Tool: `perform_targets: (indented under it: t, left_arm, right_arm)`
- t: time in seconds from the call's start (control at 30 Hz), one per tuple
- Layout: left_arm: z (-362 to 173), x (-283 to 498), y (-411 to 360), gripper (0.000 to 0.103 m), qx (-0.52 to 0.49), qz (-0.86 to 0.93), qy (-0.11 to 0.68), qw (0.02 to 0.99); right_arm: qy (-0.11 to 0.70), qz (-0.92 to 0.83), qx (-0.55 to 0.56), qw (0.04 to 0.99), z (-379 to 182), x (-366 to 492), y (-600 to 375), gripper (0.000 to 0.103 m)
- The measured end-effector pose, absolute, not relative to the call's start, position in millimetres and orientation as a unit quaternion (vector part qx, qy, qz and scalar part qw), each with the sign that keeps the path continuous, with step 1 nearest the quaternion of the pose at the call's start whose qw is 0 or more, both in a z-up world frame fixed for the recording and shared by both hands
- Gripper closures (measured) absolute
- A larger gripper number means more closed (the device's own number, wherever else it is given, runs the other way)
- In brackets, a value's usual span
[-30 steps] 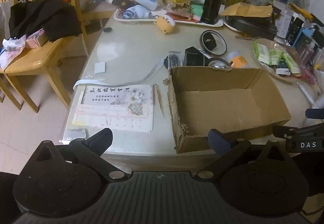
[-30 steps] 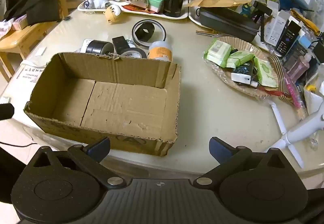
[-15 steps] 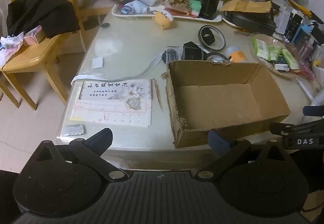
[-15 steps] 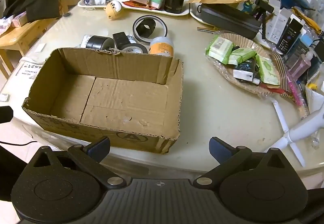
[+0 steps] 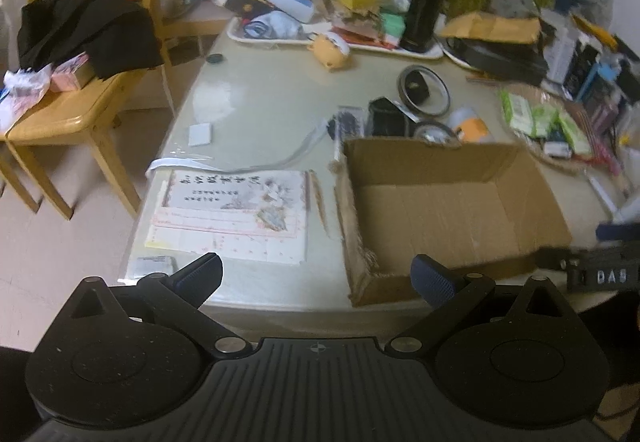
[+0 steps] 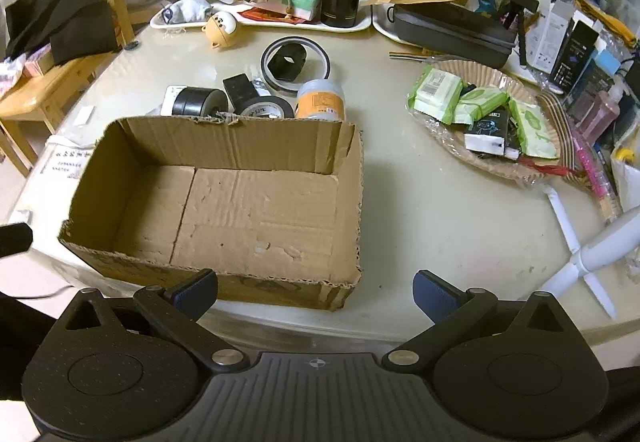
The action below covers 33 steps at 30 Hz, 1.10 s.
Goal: Organize rigid objects
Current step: 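Move both tools over the table toward the cardboard box and items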
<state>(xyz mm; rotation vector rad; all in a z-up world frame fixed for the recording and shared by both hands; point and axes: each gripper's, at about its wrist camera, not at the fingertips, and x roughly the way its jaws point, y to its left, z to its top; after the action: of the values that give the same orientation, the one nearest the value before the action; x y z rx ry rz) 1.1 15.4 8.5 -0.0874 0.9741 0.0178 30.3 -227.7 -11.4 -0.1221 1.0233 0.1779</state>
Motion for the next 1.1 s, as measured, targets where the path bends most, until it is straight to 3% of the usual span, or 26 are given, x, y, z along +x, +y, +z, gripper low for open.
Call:
perform_targets:
  t: [0.47,1.1]
  left_arm:
    - [53.5,24.0,53.0,0.0,-0.018,0.034,0.425,0.904]
    - [22.8,46.2,16.9,0.001,-0.018,-0.056,0.457,0.888]
  right_arm:
    - [0.509,0.094,-0.021,0.855,-9.7,32.1,-225.4,0.0]
    - [0.482,0.081,-0.041,0.872,-15.9,46.0,-232.5,0.0]
